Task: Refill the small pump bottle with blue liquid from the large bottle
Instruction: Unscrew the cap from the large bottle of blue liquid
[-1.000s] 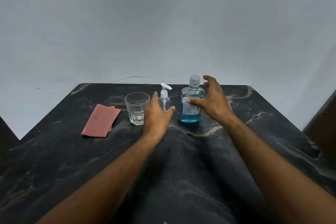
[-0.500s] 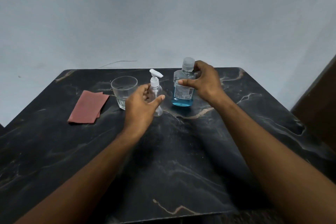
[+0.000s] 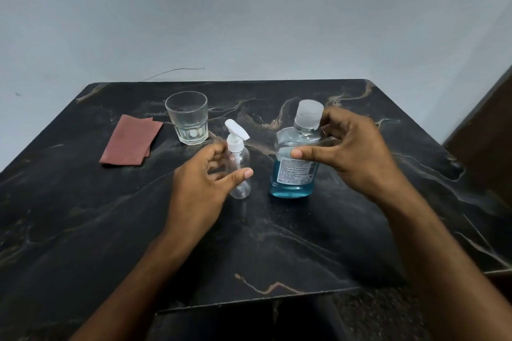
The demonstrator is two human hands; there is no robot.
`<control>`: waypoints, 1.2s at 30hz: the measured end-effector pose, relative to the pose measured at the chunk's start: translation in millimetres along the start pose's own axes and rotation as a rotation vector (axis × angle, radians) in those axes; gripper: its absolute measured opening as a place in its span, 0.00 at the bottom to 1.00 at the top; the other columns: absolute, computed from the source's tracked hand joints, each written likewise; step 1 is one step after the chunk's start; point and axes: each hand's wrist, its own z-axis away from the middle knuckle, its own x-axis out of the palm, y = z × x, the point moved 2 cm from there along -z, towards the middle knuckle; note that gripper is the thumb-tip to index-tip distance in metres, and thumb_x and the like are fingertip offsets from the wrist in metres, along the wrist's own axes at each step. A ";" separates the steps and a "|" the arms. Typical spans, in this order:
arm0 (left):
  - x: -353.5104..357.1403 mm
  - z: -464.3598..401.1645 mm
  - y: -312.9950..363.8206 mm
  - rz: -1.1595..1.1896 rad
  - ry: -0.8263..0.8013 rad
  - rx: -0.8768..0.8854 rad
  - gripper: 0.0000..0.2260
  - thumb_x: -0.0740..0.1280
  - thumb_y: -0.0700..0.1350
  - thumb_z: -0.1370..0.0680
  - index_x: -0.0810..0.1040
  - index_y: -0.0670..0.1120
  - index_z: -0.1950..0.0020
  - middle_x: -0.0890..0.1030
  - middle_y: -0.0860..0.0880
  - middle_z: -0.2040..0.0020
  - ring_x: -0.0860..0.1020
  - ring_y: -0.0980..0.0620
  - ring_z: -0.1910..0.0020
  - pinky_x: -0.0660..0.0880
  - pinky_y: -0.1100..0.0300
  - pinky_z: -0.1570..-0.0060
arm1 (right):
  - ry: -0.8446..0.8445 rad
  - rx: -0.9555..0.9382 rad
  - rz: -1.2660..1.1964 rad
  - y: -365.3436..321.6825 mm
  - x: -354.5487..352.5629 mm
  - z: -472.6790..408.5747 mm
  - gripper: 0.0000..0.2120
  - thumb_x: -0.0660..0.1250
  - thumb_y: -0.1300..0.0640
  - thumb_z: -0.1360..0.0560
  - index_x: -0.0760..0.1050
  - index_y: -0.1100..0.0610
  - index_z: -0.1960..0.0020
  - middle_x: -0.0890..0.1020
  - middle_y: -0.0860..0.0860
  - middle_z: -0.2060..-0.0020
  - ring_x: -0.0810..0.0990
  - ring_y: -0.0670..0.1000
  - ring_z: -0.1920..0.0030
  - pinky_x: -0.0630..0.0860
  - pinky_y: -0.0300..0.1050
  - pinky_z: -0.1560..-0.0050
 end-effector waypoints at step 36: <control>10.6 47.5 30.0 -0.367 0.196 0.234 0.46 0.82 0.58 0.37 0.67 0.52 0.23 0.69 0.54 0.29 0.70 0.51 0.31 0.72 0.52 0.32 | 0.201 -0.134 0.322 -44.9 -8.1 8.8 0.21 0.72 0.41 0.26 0.81 0.50 0.38 0.80 0.45 0.51 0.79 0.41 0.52 0.70 0.28 0.57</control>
